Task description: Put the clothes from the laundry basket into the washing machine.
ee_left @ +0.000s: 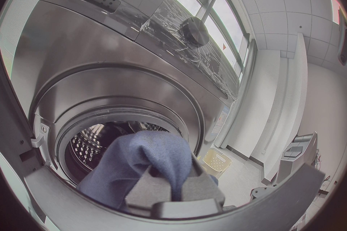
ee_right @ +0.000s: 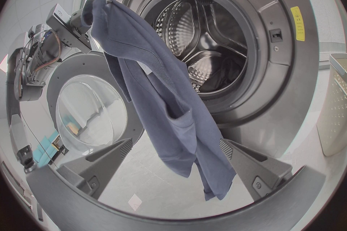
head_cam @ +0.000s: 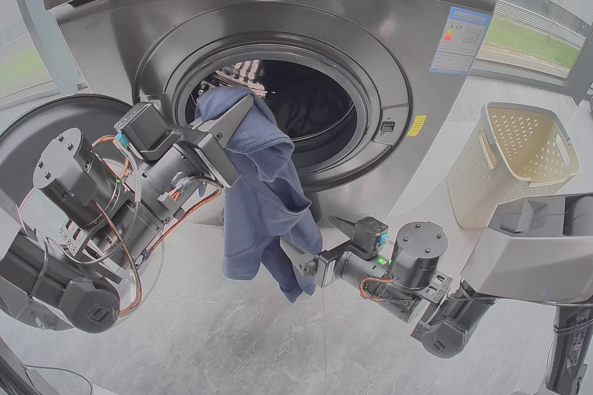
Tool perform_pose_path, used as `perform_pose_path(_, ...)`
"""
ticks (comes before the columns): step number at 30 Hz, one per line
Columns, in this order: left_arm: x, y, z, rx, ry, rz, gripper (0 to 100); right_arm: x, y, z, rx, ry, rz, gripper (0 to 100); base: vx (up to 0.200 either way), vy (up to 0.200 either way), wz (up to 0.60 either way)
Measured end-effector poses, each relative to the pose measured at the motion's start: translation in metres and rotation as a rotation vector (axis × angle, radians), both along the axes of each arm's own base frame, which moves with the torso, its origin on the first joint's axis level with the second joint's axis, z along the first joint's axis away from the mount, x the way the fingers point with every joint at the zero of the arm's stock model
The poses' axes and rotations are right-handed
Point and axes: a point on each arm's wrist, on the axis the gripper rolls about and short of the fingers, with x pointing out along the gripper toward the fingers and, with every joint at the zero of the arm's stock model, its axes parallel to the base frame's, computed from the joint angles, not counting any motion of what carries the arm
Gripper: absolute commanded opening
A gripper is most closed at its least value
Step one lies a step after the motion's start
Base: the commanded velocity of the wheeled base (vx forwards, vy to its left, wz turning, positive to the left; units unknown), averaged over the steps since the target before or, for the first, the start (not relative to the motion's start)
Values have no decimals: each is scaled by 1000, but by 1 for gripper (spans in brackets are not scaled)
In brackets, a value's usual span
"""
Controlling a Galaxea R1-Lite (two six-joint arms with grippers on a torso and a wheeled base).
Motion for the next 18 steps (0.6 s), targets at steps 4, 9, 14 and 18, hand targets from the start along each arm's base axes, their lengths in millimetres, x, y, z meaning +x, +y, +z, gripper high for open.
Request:
perform_pose_path(4,-1,-1,1,-2,-2,-1,0,15,6,-2,10,-32,-5,100,0,0,0)
perform_pose_path(9,-2,-2,1,-2,-4,-7,0,29,13,-7,21,-55,-4,100,0,0,0)
perform_pose_path(14,-3,-2,2,-3,-6,-8,0,42,19,-13,25,-81,4,100,0,0,0)
perform_pose_path(18,-3,-2,2,-4,-7,-9,0,49,25,-16,35,-98,4,100,0,0,0)
